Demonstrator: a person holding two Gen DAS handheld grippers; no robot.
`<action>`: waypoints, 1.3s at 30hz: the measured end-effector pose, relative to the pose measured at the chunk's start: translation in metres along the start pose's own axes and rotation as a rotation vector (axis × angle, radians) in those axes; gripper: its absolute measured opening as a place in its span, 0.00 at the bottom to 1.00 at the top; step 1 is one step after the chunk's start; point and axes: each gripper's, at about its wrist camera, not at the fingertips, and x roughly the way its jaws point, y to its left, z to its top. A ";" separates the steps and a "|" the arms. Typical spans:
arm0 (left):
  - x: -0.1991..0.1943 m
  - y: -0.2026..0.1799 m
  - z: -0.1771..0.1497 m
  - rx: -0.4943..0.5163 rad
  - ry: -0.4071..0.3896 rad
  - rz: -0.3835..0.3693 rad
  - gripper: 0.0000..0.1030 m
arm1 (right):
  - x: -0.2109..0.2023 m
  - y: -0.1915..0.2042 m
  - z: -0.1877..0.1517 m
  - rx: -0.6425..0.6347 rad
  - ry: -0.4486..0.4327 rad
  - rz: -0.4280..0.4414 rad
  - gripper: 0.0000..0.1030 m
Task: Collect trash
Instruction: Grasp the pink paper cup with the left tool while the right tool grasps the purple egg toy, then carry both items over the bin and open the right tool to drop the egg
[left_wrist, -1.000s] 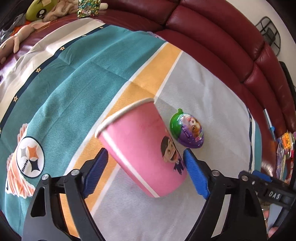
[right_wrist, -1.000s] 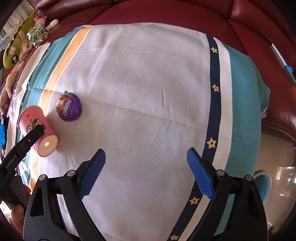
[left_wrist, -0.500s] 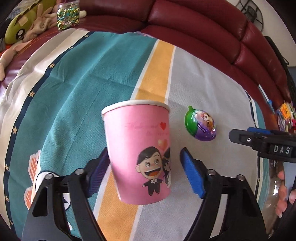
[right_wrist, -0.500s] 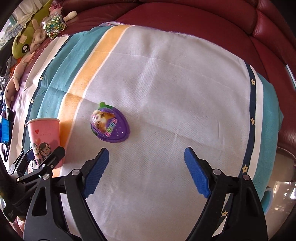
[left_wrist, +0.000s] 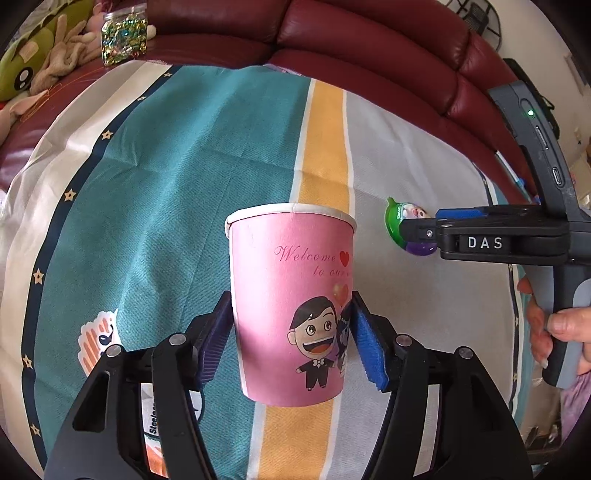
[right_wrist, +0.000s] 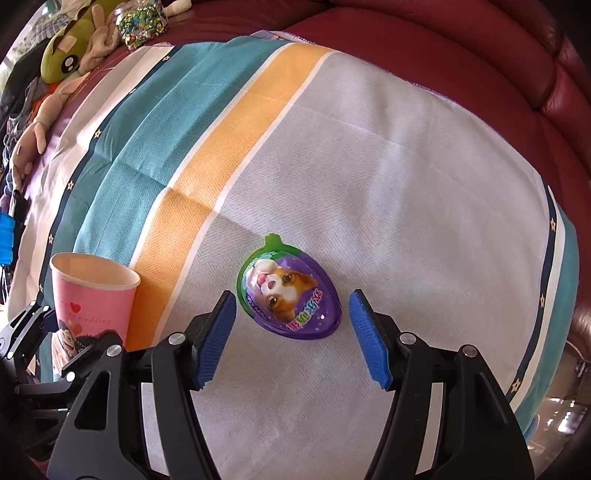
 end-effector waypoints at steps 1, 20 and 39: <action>0.000 0.002 -0.001 -0.002 0.000 -0.006 0.64 | 0.003 0.002 0.001 -0.013 -0.002 -0.011 0.60; 0.011 -0.006 0.002 0.036 -0.019 0.022 0.67 | -0.010 0.004 -0.028 -0.003 -0.039 -0.043 0.47; -0.028 -0.102 -0.037 0.241 -0.054 -0.015 0.58 | -0.086 -0.068 -0.125 0.198 -0.128 0.011 0.47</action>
